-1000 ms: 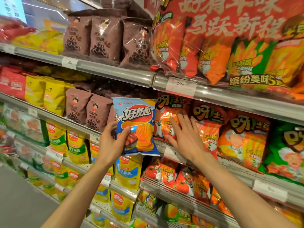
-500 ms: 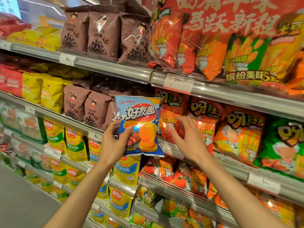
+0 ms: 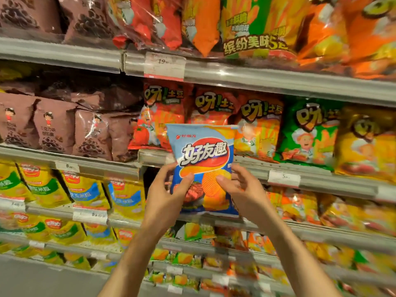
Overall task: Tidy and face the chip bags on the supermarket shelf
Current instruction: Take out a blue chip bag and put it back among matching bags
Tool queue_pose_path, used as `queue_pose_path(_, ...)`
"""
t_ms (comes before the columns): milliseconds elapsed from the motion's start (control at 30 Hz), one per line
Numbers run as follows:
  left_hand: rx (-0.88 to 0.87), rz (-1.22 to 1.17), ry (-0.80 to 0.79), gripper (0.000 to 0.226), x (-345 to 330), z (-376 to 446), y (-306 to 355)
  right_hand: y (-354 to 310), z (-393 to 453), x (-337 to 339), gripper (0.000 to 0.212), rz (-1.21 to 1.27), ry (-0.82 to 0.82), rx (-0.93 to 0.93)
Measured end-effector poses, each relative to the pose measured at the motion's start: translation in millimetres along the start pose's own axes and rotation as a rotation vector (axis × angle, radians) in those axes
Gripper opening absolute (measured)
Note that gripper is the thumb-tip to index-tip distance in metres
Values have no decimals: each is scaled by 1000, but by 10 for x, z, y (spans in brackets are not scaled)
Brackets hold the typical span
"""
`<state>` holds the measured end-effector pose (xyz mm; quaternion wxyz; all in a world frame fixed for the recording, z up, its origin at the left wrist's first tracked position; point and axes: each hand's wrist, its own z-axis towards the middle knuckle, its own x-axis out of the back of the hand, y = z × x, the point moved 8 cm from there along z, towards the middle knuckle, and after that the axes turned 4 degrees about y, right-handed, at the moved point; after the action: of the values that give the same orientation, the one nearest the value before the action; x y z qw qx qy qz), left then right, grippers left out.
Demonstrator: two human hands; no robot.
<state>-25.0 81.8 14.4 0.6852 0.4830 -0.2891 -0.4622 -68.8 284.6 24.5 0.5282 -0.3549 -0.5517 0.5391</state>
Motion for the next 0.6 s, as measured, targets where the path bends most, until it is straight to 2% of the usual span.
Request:
queue_pose_path(267,-48,80,-268,26,-1264,-737,15,578,-807,1258,37,135,176,-7)
queue_pose_path(400,-15,41,-376,25,-2055,-1169,46,823,-1279,2024,21,111,283,-41)
queue_pose_path(533,21,-4,-459,26,-2911,-1692,85,1051,-1838,2889,40,29,424,-109)
queue_pose_path(600,-3,1,-470,26,-3357,-1980,160,1154,-2149,3377,42,5,492,-135)
